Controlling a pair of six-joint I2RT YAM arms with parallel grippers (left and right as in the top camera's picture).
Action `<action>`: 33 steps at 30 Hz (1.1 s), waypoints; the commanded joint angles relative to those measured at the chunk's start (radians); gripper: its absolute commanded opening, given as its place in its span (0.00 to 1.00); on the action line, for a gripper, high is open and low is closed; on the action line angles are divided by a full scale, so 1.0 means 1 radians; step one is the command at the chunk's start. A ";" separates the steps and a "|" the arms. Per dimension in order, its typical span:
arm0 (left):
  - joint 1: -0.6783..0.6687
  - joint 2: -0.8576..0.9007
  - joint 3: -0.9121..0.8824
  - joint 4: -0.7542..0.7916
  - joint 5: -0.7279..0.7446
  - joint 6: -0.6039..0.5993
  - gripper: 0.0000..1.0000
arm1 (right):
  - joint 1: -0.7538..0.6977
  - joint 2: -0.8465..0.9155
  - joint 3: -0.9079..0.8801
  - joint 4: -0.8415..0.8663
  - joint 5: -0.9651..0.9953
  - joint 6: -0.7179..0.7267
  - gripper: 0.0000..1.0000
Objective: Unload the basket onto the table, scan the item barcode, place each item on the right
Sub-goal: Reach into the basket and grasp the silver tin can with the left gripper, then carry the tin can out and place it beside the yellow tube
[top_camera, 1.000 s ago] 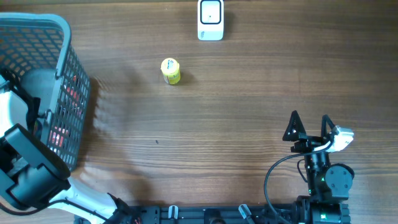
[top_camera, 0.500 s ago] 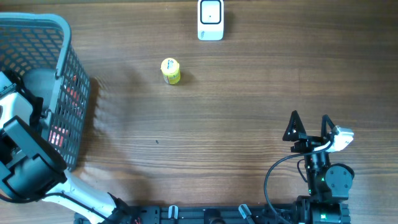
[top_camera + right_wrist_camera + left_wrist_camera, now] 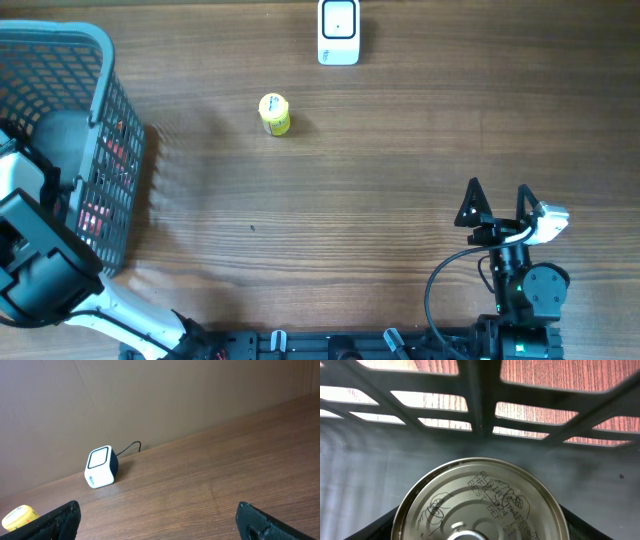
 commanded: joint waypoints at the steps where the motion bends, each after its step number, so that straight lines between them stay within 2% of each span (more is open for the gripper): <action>1: 0.015 0.045 -0.026 -0.042 0.172 0.013 0.71 | 0.004 0.000 -0.001 0.002 0.013 -0.004 1.00; 6: 0.015 -0.016 -0.023 -0.041 0.354 0.012 0.70 | 0.004 0.000 -0.001 0.003 0.013 -0.004 1.00; 15: 0.014 -0.290 -0.002 0.051 0.783 0.005 0.69 | 0.004 0.000 -0.001 0.002 0.013 -0.004 1.00; 21: 0.014 -0.489 -0.002 0.142 1.075 -0.079 0.69 | 0.004 0.000 -0.001 0.002 0.013 -0.005 1.00; 27: 0.002 -0.576 -0.002 0.226 1.287 -0.184 0.71 | 0.004 0.000 -0.001 0.002 0.013 -0.004 0.99; 30: -0.092 -0.584 -0.002 0.299 1.366 -0.209 0.71 | 0.004 0.000 -0.001 0.002 0.013 -0.004 1.00; 33: -0.225 -0.584 -0.002 0.325 1.358 -0.209 0.71 | 0.004 0.000 -0.001 0.002 0.013 -0.004 1.00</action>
